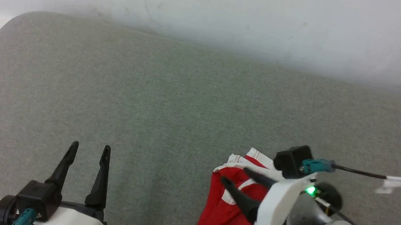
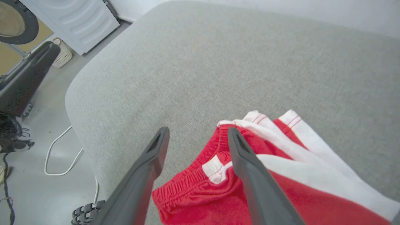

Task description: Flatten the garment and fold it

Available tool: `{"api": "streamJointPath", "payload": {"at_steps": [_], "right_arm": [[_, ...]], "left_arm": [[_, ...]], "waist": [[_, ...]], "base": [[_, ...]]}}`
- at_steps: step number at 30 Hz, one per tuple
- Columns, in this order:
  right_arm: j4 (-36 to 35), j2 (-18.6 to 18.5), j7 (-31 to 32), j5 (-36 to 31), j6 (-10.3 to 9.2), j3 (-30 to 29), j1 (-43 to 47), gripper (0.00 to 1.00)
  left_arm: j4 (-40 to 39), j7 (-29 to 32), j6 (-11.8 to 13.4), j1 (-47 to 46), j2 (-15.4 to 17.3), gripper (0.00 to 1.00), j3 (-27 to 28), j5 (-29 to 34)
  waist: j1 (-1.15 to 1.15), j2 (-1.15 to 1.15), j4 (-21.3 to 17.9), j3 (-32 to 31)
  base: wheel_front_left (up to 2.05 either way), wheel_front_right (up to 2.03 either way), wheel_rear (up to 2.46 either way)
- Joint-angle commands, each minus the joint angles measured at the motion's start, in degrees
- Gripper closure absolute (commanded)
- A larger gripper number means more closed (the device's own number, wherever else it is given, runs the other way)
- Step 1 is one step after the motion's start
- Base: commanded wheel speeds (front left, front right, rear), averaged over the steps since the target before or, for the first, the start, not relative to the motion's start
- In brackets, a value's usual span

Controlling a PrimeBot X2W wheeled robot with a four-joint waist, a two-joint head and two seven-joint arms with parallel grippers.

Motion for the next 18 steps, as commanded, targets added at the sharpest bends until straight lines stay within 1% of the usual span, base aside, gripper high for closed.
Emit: {"api": "streamJointPath", "payload": {"at_steps": [1, 3, 6, 7, 9, 12, 15, 18], "right_arm": [[-1.79, -1.52, -1.84, -1.9, -0.04, 0.44, -0.67, 0.0], [-5.18, -3.9, -5.79, -6.48, -0.04, 0.44, 0.04, 0.0], [-8.89, -5.76, -11.36, -14.05, -0.04, -3.02, 2.54, 0.0], [-10.14, -5.76, -13.3, -16.38, -0.04, -4.82, 3.61, 0.0], [-12.38, -5.25, -17.02, -20.31, -0.04, -8.67, 5.94, 0.0], [-15.16, -3.91, -22.33, -24.33, -0.04, -15.24, 9.76, 0.0], [-17.08, -1.59, -26.63, -25.47, -0.04, -22.25, 13.7, 0.0], [-17.3, 1.45, -27.66, -24.89, -0.04, -30.17, 16.97, 0.0]], "left_arm": [[0.12, -0.27, -0.03, -0.37, -0.28, 0.0, 0.29, 0.8], [0.13, -0.27, 0.1, -0.29, -0.35, 0.0, 0.45, 0.87], [-0.03, -0.27, 0.23, -0.07, -0.43, 0.0, 0.83, 0.83], [-0.11, -0.27, 0.32, 0.02, -0.46, 0.0, 0.99, 0.78], [-0.23, -0.27, 0.47, 0.19, -0.51, 0.0, 1.32, 0.71], [-0.29, -0.27, 0.63, 0.29, -0.57, 0.0, 1.65, 0.59], [-0.33, -0.27, 0.73, 0.4, -0.63, 0.0, 2.06, 0.21], [-0.47, -0.27, 0.93, 0.7, -0.67, 0.0, 2.67, -0.29]], "waist": [[0.0, 0.01, -0.53, -0.33], [0.0, 0.01, -1.1, -0.71], [0.0, 0.01, -2.07, -1.13], [0.0, 0.01, -2.43, -1.21], [0.0, 0.01, -3.12, -1.36], [0.0, 0.01, -3.77, -1.43], [0.0, 0.01, -4.34, -1.53], [0.0, 0.01, -5.11, -1.52]], "base": [[0.0, 0.0, 0.0], [0.0, 0.0, 0.0], [0.0, 0.0, 0.0], [0.0, 0.0, 0.0], [0.0, 0.0, 0.0], [0.0, 0.0, 0.0], [0.0, 0.0, 0.0], [0.0, 0.0, 0.0]]}}
